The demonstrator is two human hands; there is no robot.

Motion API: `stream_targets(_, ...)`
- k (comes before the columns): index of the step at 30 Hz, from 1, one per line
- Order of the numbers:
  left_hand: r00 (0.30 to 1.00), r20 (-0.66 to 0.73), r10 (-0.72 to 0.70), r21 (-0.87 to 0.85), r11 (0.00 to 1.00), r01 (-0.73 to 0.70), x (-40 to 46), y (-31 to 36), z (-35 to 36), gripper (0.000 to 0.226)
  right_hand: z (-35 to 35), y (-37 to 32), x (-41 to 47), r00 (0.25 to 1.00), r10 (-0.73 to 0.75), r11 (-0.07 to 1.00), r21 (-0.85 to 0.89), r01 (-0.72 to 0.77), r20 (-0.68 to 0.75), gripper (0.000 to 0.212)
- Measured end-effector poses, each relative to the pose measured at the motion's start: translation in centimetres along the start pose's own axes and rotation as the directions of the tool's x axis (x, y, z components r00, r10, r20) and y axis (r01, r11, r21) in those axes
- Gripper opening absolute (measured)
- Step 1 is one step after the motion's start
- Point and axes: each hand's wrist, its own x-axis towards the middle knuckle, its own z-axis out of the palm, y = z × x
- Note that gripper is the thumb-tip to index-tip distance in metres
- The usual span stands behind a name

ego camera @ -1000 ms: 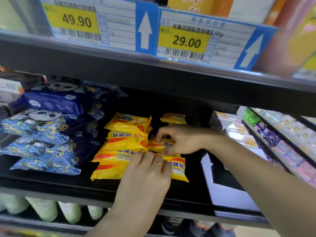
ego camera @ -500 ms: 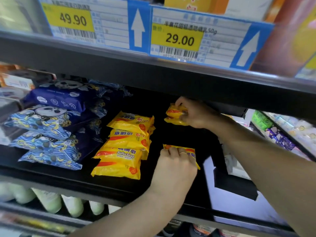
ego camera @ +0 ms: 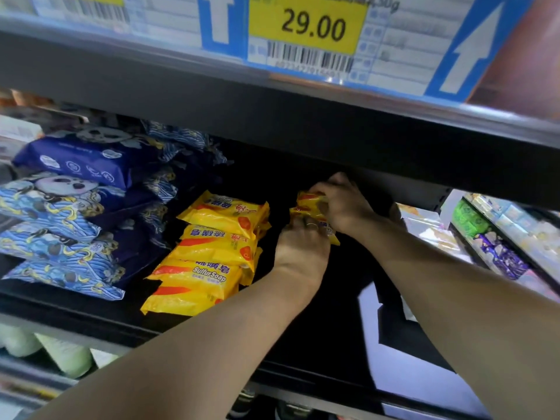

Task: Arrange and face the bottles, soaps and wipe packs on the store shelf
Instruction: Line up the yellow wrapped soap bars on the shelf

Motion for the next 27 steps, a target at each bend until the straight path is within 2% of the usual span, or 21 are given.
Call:
stream_targets(4,1.000,-0.024,-0.016,-0.008,1.000,0.016,0.3,0.0,0.7,0.051,0.0,0.2,0.1,1.000,0.022,1.000,0.000,-0.022,-0.004,0.035)
stream_targets(9,1.000,0.021,-0.012,-0.018,1.000,0.012,-1.0,-0.3,-0.2,0.058,-0.4,-0.3,-0.1,0.998,0.054,0.998,0.026,-0.055,0.023,0.045)
stream_targets(12,0.998,0.045,0.038,-0.022,0.999,-0.037,-2.9,-0.7,-1.8,0.069,-1.1,-1.4,-0.9,0.996,0.064,0.992,0.110,-0.057,-0.056,0.037)
stream_targets(14,0.995,0.052,0.088,-0.053,0.995,-0.086,-4.9,-1.1,-3.6,0.069,-1.6,-2.6,-1.7,0.988,0.023,0.971,0.239,0.014,-0.154,0.031)
stream_targets(16,0.990,-0.001,0.141,-0.123,0.983,-0.140,-7.6,-1.8,-4.8,0.059,-2.3,-4.4,-3.0,0.978,-0.037,0.938,0.330,0.105,-0.208,0.036)
stream_targets(18,0.971,-0.140,0.194,-0.180,0.959,-0.217,-10.9,-3.2,-5.3,0.044,-3.1,-6.1,-4.1,0.983,-0.092,0.913,0.379,0.147,-0.159,0.044)
stream_targets(20,0.930,-0.314,0.189,-0.235,0.934,-0.269,-13.9,-5.4,-5.1,0.037,-3.6,-7.6,-5.4,0.981,-0.175,0.888,0.418,0.192,-0.080,0.030)
stream_targets(23,0.905,-0.417,0.082,-0.225,0.955,-0.191,-16.2,-9.3,-4.5,0.043,-4.4,-10.1,-7.0,0.941,-0.337,0.864,0.386,0.321,-0.029,0.028)
stream_targets(25,0.904,-0.426,0.026,-0.183,0.976,-0.115,-16.1,-11.7,-3.9,0.045,-4.4,-11.3,-7.3,0.929,-0.369,0.870,0.353,0.343,0.007,0.034)
stream_targets(27,0.906,-0.422,0.024,-0.150,0.984,-0.096,-15.4,-13.3,-3.1,0.047,-4.2,-12.2,-7.3,0.925,-0.377,0.890,0.294,0.349,0.043,0.038)
